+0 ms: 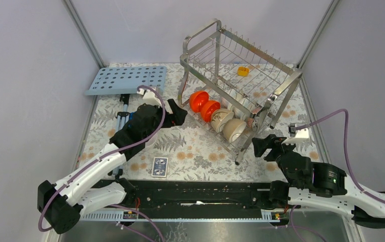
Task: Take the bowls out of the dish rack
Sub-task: Adjust the dish rack at the center of the board.
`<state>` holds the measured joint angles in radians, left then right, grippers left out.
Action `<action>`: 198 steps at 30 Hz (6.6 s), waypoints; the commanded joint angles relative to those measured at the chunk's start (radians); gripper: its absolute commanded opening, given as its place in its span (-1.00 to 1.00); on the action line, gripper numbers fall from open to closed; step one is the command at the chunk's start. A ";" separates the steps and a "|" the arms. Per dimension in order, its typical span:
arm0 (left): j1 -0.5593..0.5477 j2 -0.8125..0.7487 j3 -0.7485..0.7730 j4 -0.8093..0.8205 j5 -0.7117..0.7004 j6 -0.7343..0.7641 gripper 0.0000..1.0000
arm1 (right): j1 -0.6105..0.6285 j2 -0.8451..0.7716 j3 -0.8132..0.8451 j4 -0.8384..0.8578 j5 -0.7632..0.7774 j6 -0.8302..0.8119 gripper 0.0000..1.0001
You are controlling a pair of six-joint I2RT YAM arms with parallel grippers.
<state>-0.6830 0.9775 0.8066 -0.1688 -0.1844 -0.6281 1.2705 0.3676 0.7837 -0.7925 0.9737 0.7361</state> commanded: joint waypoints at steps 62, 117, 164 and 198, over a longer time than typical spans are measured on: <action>0.016 -0.218 -0.126 -0.029 -0.125 0.027 0.86 | -0.789 0.590 -0.036 0.764 -0.793 -0.406 -0.32; 0.339 0.907 0.440 0.879 0.330 0.499 -0.60 | -0.795 0.536 -0.065 0.761 -0.889 -0.266 -0.26; 0.168 0.454 0.039 0.677 -0.104 0.271 -1.00 | -0.795 0.504 -0.182 0.759 -0.646 -0.191 -0.51; 0.024 0.347 -0.047 0.597 -0.123 0.173 -1.00 | -1.007 0.917 0.046 0.898 -0.778 -0.213 -0.25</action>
<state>-0.5907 1.3823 0.7738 0.3935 -0.4309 -0.3485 0.2657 1.2476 0.7990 0.0742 0.3271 0.3099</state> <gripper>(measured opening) 0.319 0.393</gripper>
